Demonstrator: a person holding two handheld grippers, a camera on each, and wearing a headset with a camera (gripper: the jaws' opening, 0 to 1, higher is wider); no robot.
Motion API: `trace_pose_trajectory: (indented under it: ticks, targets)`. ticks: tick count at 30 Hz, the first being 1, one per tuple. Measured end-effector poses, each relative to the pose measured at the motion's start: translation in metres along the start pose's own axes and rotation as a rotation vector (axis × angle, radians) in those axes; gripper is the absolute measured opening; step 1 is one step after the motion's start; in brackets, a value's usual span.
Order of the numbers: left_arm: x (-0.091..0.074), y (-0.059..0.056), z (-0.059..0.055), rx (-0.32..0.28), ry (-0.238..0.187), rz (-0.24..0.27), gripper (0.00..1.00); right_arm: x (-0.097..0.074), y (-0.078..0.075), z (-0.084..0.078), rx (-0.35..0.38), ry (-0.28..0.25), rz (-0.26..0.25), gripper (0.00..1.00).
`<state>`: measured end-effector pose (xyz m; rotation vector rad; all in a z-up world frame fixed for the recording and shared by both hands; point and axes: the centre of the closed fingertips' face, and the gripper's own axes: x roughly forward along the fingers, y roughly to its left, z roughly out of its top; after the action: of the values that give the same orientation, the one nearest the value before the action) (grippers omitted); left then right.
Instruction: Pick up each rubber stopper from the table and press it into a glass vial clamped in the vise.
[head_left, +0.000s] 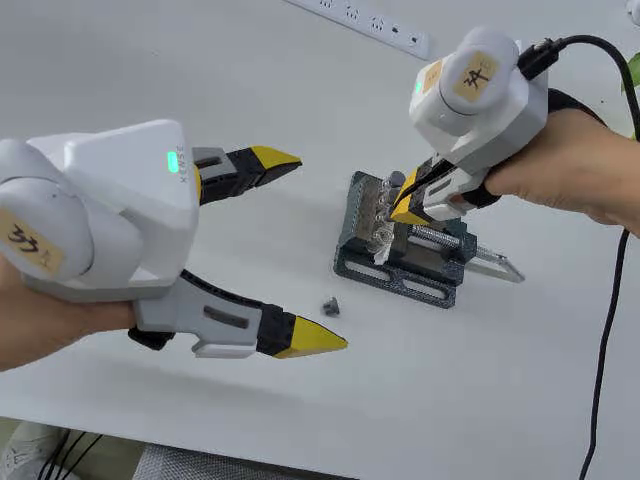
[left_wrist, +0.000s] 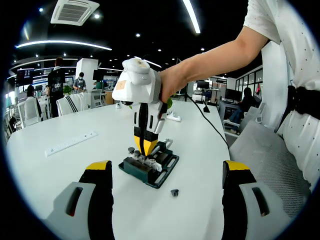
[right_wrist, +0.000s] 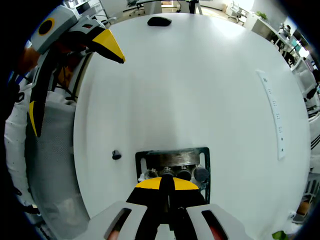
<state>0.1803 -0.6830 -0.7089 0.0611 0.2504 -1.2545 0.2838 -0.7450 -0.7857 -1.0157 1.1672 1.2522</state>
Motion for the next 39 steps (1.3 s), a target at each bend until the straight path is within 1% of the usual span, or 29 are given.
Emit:
trace_pose_trajectory:
  ticks: [7, 12, 15, 25, 29, 31, 36, 39]
  targets:
    - [0.0013, 0.0009, -0.0008, -0.004, -0.004, -0.001, 0.90, -0.0001, 0.0006, 0.0005, -0.003, 0.016, 0.002, 0.01]
    - [0.0038, 0.0000, -0.0002, -0.002, -0.005, -0.008, 0.90, 0.0009, -0.0007, 0.0013, -0.019, 0.031, 0.009, 0.01]
    - [0.0045, 0.0004, -0.0007, -0.003, -0.006, -0.007, 0.90, 0.0007, 0.0001, 0.0005, -0.013, 0.034, 0.013, 0.01]
    - [0.0055, 0.0005, -0.0005, -0.004, -0.007, -0.010, 0.90, 0.0020, 0.0005, 0.0004, -0.035, 0.053, 0.011, 0.00]
    - [0.0050, 0.0001, 0.0002, -0.004, -0.006, -0.008, 0.90, 0.0024, -0.0020, 0.0011, -0.026, 0.071, 0.027, 0.00]
    - [0.0043, 0.0007, 0.0003, -0.005, -0.006, -0.005, 0.90, 0.0024, -0.0003, 0.0004, -0.015, 0.074, 0.033, 0.00]
    - [0.0044, 0.0011, 0.0004, -0.004, -0.005, -0.004, 0.90, 0.0032, -0.0006, 0.0005, -0.027, 0.075, 0.032, 0.00]
    - [0.0060, 0.0011, 0.0016, -0.001, -0.006, -0.004, 0.90, 0.0027, 0.0017, 0.0008, -0.021, 0.074, 0.032, 0.00]
